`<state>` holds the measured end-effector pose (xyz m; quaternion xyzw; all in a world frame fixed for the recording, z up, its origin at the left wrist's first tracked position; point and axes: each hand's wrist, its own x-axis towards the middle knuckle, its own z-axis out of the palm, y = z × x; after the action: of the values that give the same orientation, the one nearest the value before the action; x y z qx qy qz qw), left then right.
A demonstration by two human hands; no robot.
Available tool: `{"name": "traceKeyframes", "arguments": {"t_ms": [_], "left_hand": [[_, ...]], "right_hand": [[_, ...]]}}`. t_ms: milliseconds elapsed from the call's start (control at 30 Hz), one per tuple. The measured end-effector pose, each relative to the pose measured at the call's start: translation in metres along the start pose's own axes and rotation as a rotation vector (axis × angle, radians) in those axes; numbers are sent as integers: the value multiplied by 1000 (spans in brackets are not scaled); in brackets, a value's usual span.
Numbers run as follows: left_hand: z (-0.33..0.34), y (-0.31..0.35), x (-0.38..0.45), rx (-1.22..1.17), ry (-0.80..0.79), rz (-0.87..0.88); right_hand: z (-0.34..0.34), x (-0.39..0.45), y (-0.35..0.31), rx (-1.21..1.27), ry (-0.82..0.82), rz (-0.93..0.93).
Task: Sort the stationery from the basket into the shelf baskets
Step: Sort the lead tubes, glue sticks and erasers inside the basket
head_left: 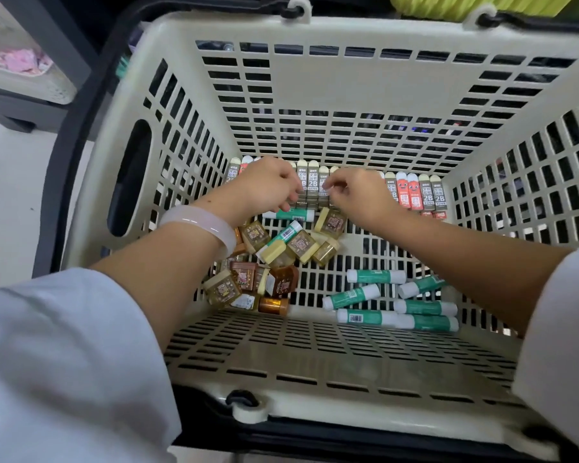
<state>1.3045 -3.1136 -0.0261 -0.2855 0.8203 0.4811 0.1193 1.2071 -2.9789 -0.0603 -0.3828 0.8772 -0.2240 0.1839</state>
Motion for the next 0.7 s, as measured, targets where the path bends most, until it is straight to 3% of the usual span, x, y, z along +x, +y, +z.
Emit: {"name": "traceKeyframes", "arguments": {"t_ms": [100,233,400,500,633,700], "left_hand": [[5,-3,1,75,-44,42],[10,-6,-2,250,-97,126],[21,0,-8,407,-121,238],[45,13,-18,559,-143,420],[96,32,-30,872,-514,711],[120,41,-29,1093,-597,871]], "right_hand": [[5,-19,6,-352,-240,-262],[13,-29,3,-724,-291,-308],[-8,-30,2,-617,-239,-242],[-44,-38,12,-576,-269,-119],[-91,-48,24,-645,-405,63],[-102,-55,31,-643,-480,160]]}}
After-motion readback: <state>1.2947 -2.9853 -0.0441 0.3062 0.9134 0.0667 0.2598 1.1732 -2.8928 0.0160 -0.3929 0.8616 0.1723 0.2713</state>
